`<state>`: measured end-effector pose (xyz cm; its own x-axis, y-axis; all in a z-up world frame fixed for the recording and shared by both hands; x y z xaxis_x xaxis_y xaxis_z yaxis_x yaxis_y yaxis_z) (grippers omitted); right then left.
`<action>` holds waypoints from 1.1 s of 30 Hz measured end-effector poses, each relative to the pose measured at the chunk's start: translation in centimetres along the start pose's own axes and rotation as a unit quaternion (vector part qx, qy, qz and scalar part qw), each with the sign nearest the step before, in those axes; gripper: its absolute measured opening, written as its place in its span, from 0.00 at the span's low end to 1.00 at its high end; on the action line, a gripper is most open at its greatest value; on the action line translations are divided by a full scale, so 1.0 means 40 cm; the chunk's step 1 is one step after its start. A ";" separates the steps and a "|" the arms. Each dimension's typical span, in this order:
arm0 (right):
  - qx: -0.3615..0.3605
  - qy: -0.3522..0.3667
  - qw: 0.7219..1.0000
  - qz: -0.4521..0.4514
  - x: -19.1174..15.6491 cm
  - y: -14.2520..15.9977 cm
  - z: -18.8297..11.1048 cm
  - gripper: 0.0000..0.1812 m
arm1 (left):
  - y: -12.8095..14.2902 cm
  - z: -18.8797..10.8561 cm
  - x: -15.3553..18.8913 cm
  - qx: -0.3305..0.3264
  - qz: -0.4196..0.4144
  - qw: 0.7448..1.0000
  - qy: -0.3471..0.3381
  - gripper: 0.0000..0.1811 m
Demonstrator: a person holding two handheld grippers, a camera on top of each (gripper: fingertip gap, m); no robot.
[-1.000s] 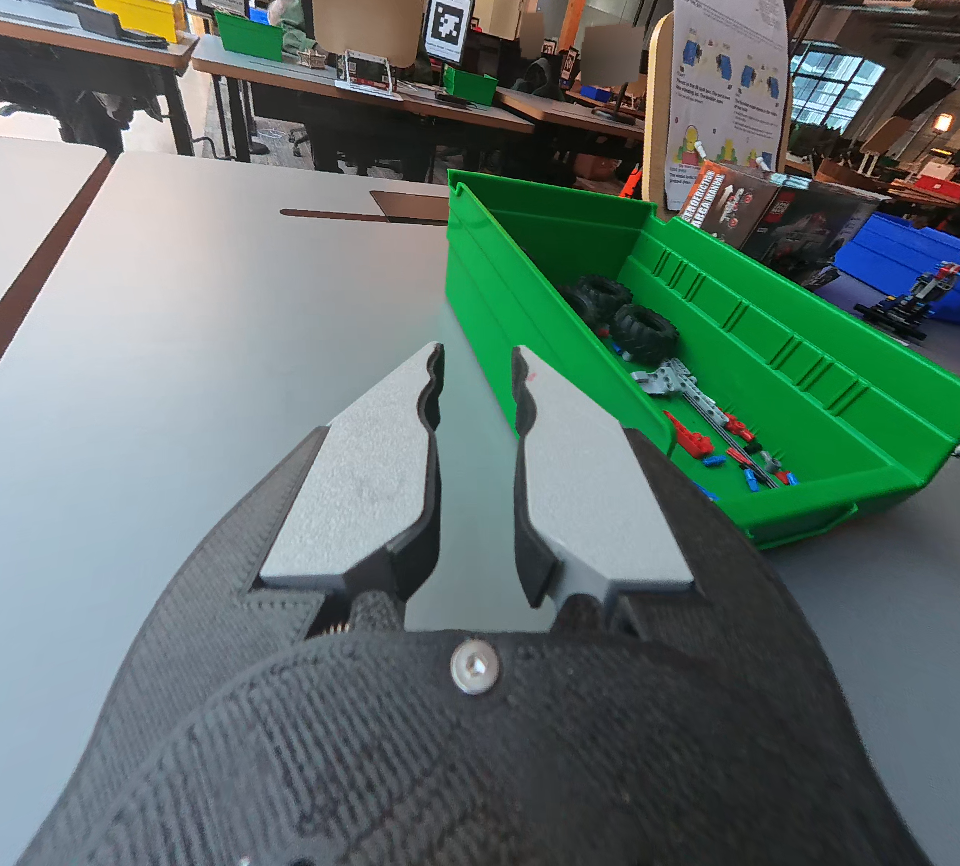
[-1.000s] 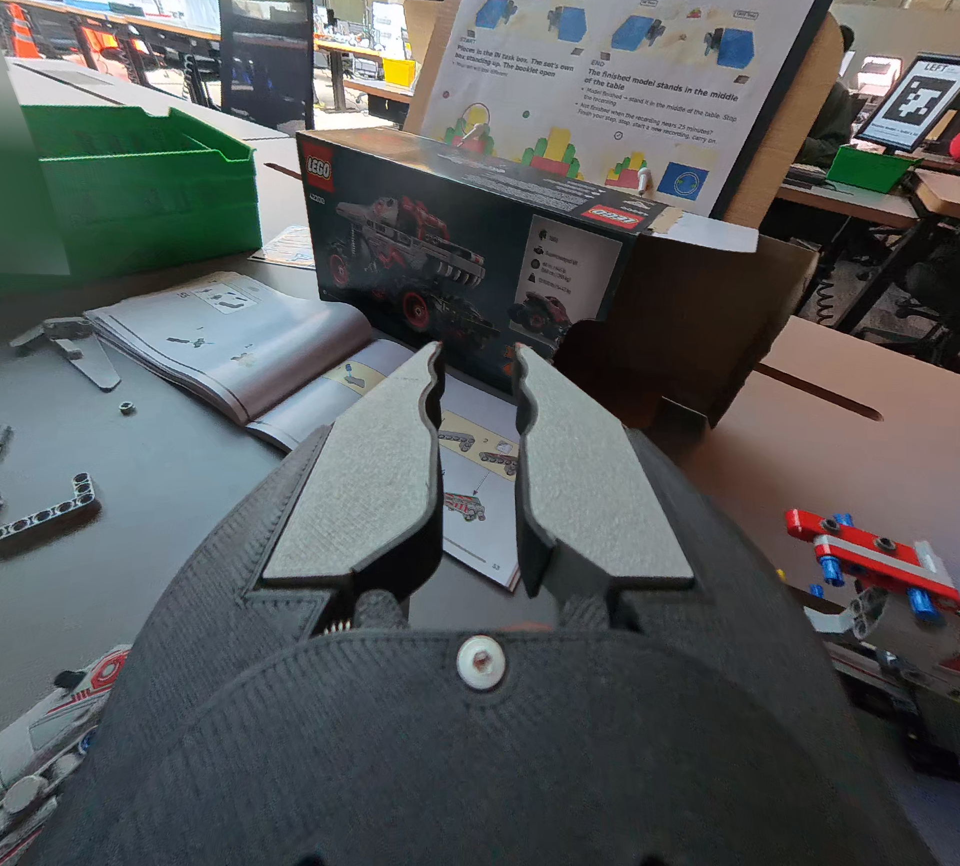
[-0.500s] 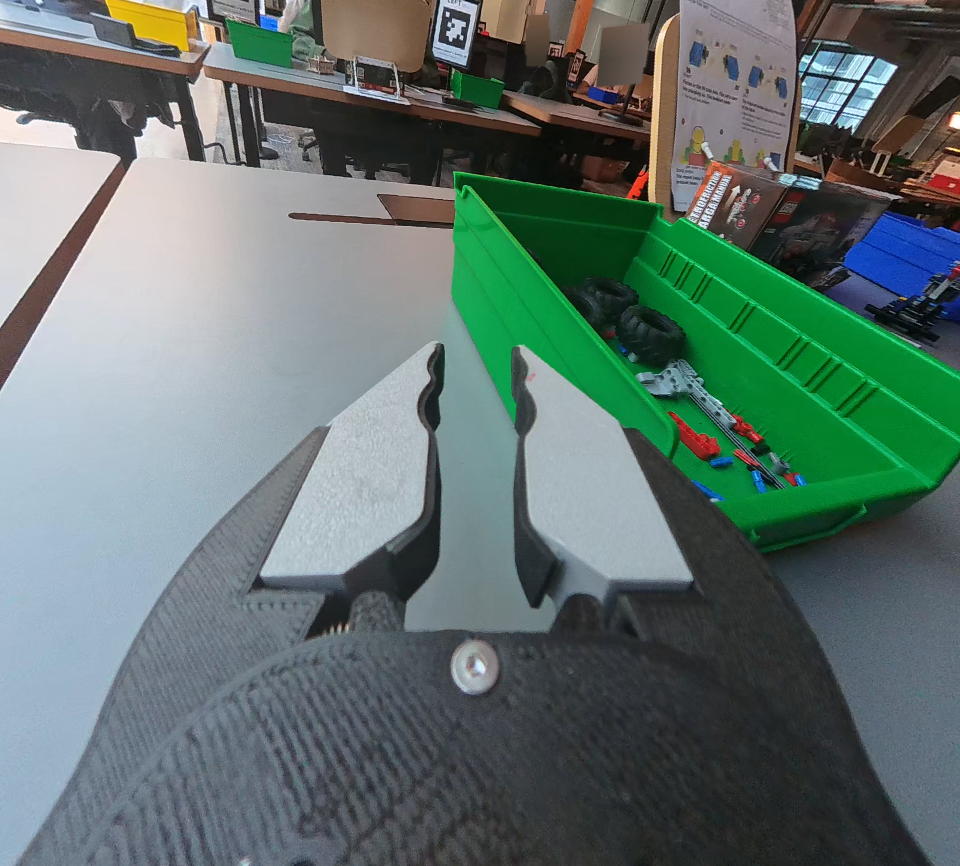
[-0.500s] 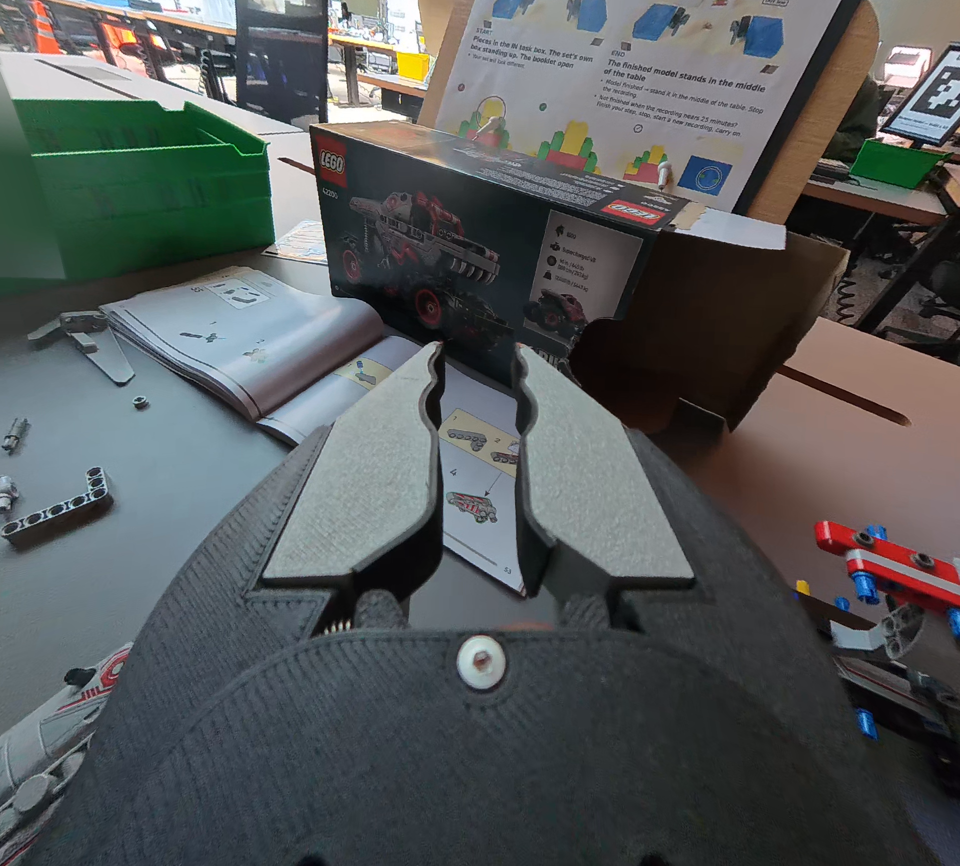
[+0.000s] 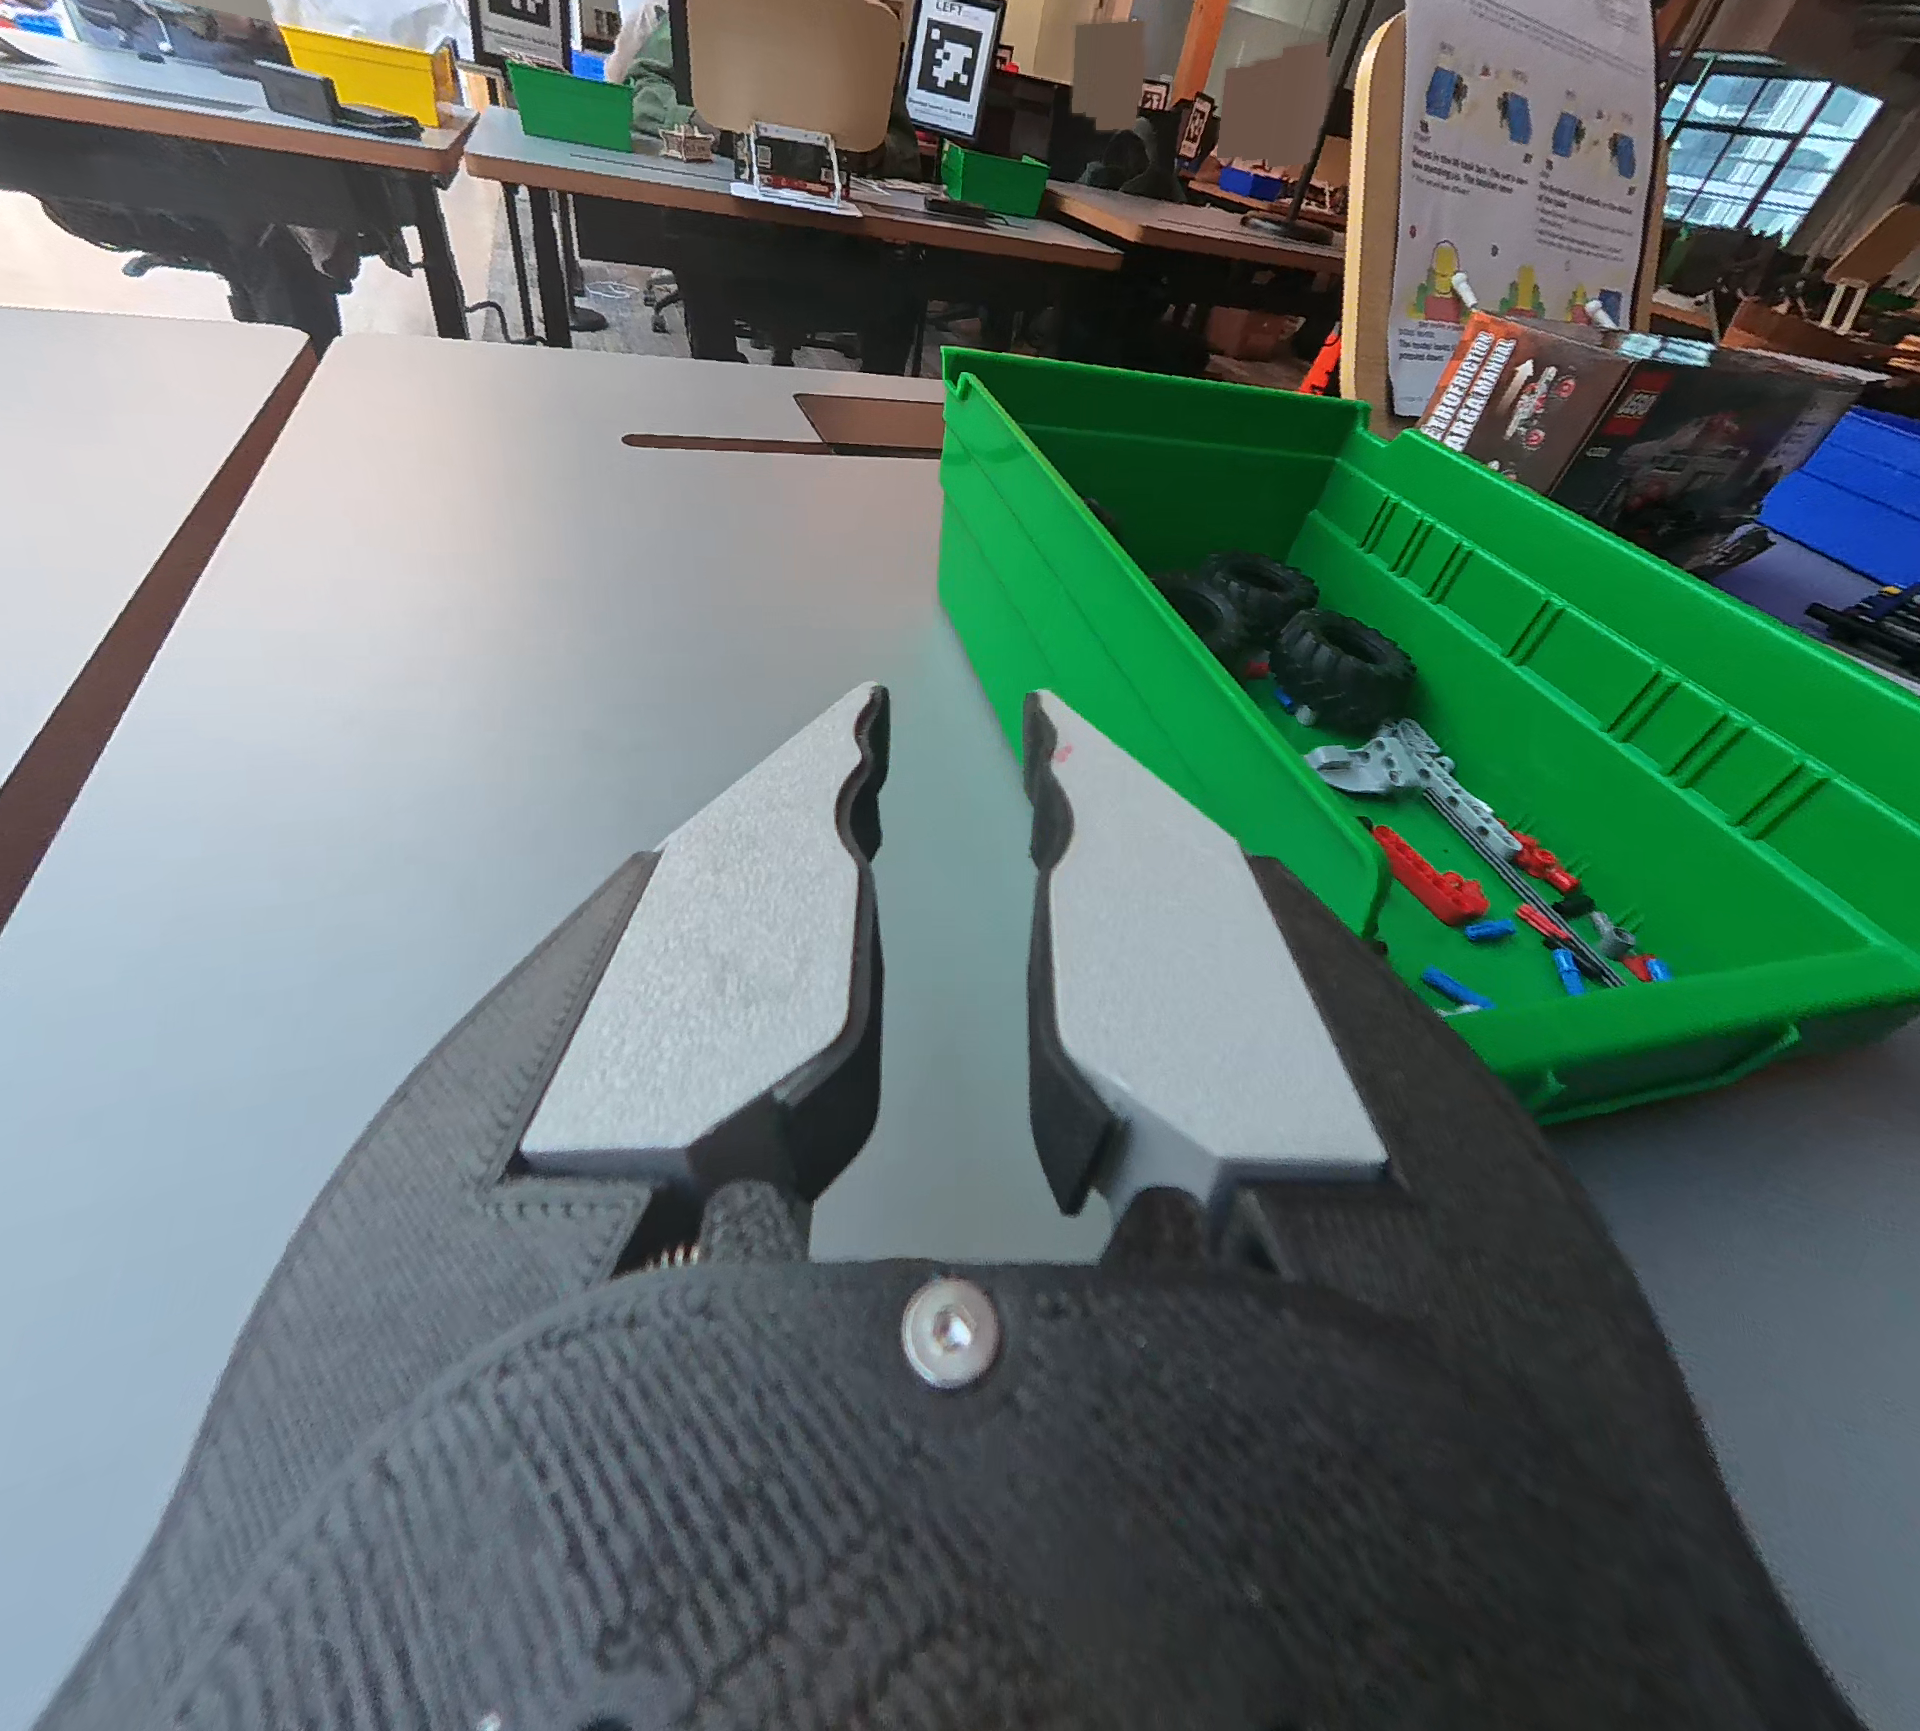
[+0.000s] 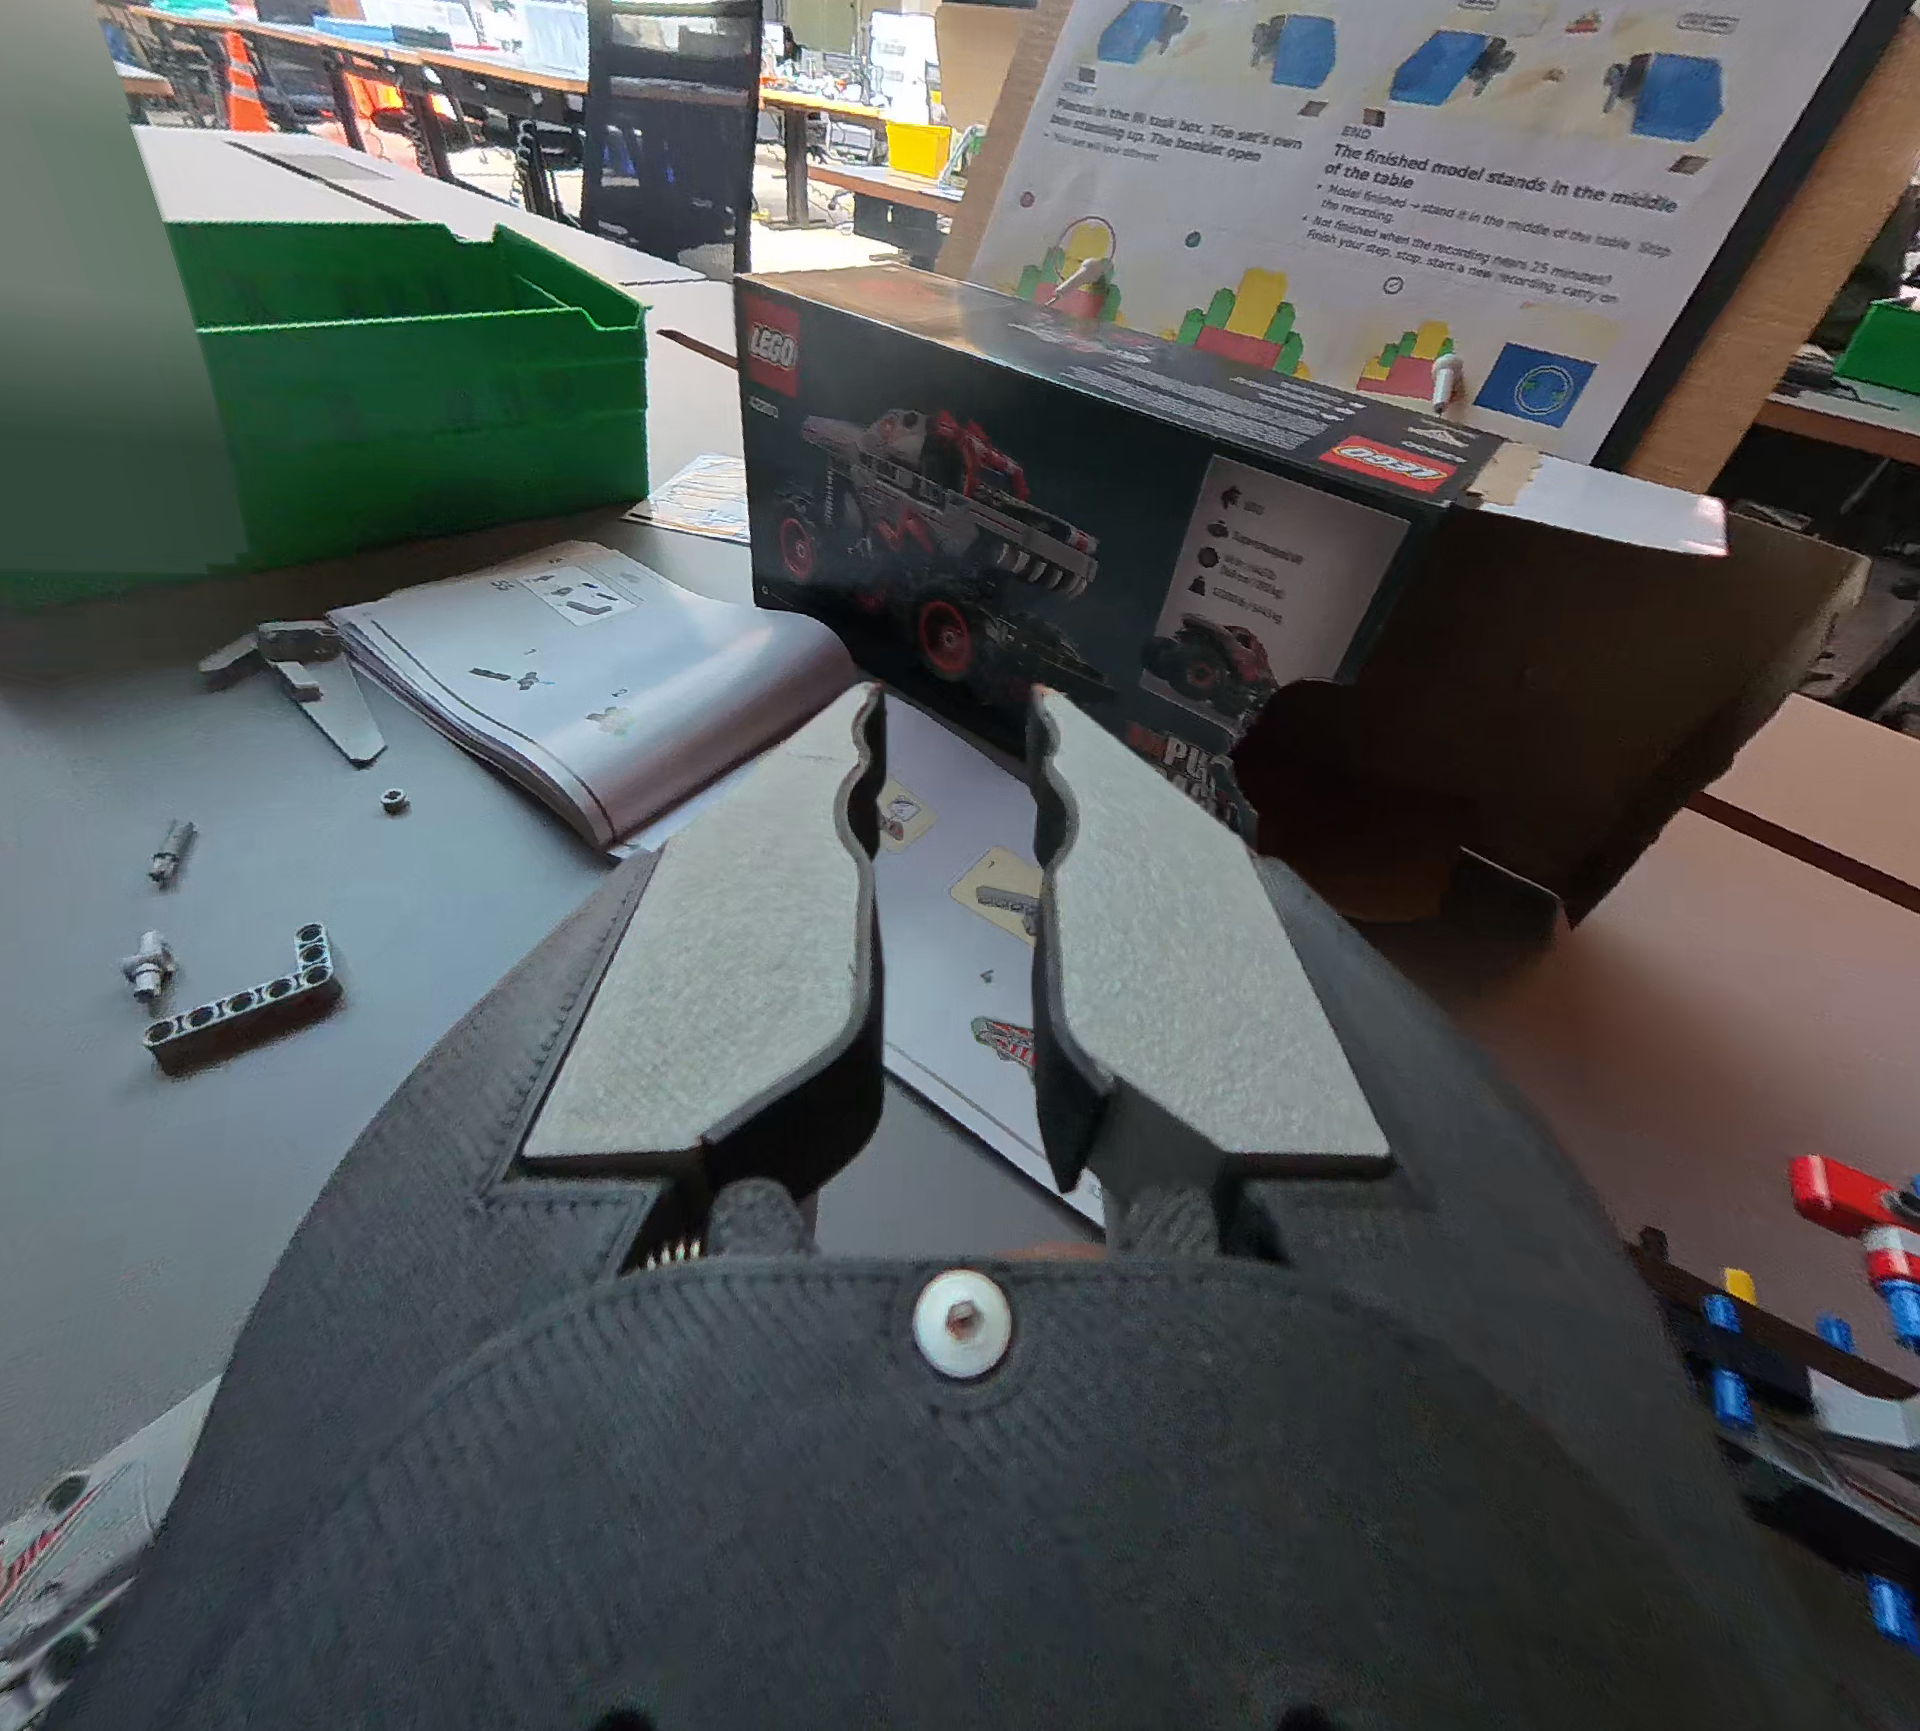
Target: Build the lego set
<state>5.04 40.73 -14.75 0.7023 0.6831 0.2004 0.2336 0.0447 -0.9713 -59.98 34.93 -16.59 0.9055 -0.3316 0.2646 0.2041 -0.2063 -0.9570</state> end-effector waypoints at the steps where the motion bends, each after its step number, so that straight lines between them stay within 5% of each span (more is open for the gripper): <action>1: 0.000 -0.008 1.000 -0.001 -0.008 -0.002 0.004 0.13 | 0.000 0.000 -0.001 0.000 0.001 1.000 -0.003 0.13; 10: 0.012 -0.068 0.997 -0.016 -0.072 -0.023 0.031 0.13 | 0.004 0.001 -0.002 -0.006 0.039 0.998 -0.040 0.13; 33: 0.020 -0.092 0.995 -0.034 -0.115 -0.045 0.039 0.13 | 0.009 0.007 -0.016 -0.020 0.042 0.997 -0.064 0.13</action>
<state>0.35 38.63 -14.13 0.5500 0.7990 0.2433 0.2469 0.1228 -0.9612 -60.39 35.34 -17.13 0.9595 -0.2289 0.1643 0.1135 -0.2195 -0.9690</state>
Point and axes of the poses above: each gripper's, where its closed fingertips meet, z out along the fingers, y out of its underside, x = y × z across the jaws, the point moved 4 cm from there along -z, back along the fingers, and after that the axes turned 6 degrees about -z, right-handed, at the moved point
